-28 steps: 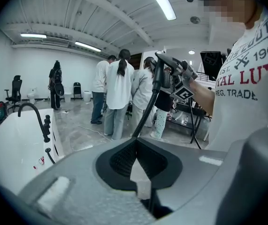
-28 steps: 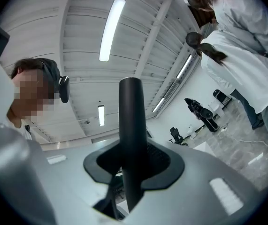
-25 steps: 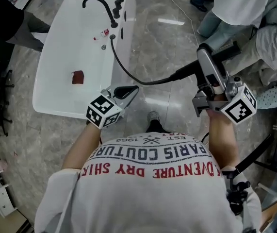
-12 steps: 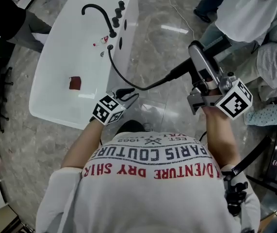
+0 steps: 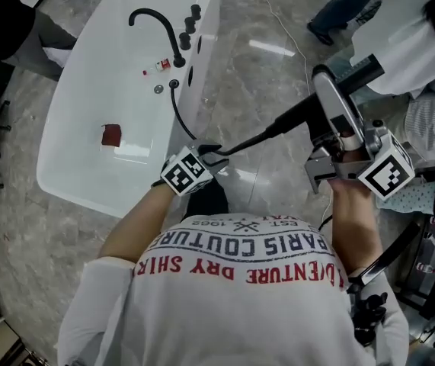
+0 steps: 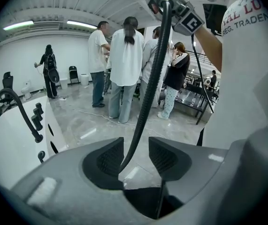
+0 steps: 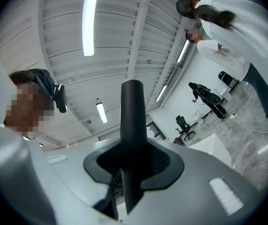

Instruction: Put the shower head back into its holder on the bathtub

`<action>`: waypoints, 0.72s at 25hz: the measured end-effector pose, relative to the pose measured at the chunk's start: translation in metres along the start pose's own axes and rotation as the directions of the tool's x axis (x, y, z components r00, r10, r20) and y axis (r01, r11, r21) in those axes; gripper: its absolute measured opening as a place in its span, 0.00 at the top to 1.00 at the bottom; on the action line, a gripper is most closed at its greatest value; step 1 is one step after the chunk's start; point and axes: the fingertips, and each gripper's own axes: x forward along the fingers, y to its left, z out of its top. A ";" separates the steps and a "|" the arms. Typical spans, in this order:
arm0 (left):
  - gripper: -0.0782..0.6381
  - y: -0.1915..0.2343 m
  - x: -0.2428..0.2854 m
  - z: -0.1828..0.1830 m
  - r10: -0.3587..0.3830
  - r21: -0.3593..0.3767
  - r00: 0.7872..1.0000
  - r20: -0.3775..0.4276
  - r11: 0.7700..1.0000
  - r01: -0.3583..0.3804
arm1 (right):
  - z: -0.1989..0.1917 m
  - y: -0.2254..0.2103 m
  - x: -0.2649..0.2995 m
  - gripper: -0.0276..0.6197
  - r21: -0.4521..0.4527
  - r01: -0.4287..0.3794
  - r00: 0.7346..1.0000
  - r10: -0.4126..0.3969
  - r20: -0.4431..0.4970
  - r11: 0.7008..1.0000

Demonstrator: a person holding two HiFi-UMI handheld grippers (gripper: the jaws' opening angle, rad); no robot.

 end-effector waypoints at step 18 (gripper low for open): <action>0.79 0.006 0.074 -0.029 -0.114 0.101 0.990 -0.085 0.987 0.122 | 0.006 -0.021 0.003 0.79 -0.022 0.087 0.996 -0.087 0.016 0.996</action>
